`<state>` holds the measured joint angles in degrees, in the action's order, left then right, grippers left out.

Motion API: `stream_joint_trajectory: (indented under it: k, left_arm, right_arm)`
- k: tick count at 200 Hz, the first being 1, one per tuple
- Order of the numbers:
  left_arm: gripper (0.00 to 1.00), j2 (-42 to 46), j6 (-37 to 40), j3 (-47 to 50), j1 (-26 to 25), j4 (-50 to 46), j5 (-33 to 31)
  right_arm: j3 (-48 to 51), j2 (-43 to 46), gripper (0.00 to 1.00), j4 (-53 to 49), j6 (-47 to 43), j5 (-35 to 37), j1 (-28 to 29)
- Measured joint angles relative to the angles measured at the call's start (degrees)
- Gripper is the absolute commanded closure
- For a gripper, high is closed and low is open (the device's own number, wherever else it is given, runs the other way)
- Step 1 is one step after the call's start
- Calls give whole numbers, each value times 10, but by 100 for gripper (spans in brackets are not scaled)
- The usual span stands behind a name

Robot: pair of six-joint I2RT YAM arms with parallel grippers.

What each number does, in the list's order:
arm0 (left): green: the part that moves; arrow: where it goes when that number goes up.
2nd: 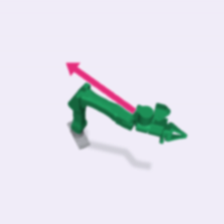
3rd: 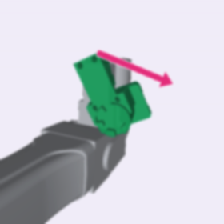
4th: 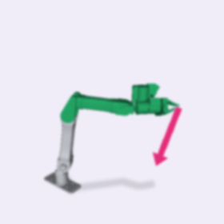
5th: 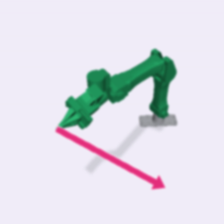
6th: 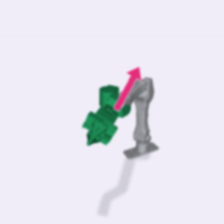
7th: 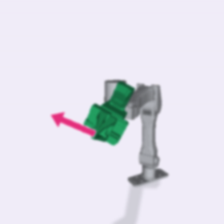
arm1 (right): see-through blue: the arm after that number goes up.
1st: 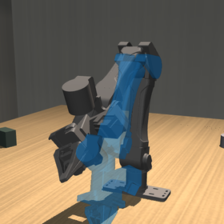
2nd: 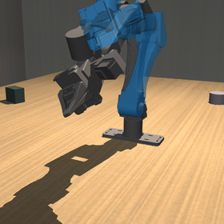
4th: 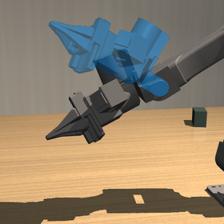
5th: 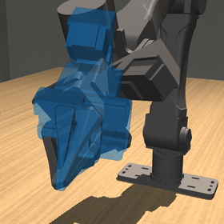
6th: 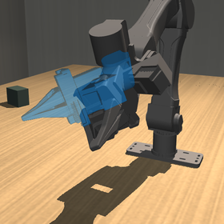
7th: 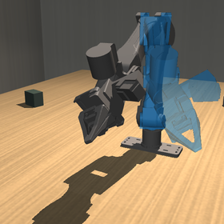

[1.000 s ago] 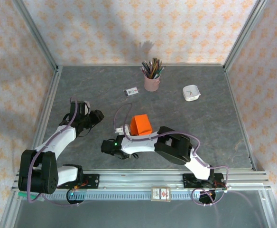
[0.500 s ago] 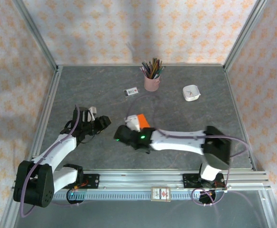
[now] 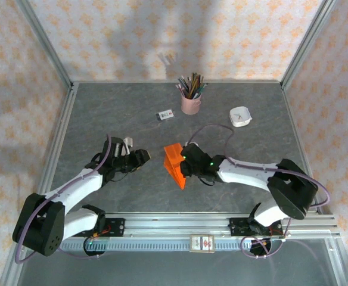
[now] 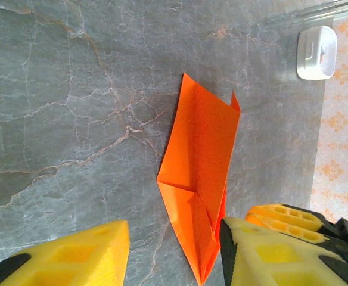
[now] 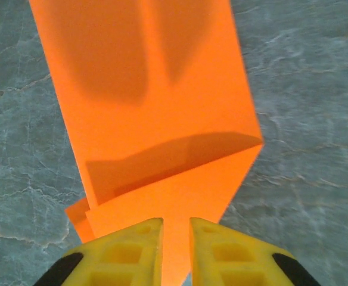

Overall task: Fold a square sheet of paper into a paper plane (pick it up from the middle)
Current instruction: Move the paper to the bottom-center of the table.

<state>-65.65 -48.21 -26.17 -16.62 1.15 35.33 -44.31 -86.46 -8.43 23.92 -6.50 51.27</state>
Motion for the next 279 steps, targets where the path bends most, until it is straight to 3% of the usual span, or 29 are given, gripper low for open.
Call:
stream_joint_trajectory:
  k: [59,128,179,230,279]
  left_arm:
    - [54,-37,10,-12,-6,9,1]
    - [54,-64,37,-12,-6,23,16]
    - [55,-69,46,-12,-13,37,31]
    - [61,-19,4,29,-79,46,21]
    - [76,-13,-66,35,-189,72,-24]
  right_arm:
    - [-1,-79,90,58,46,-31,3]
    - [-38,-121,90,74,181,41,64]
    - [-49,-126,84,63,325,97,125]
    - [-53,-90,80,47,356,126,114]
    - [-8,10,78,48,300,123,21]
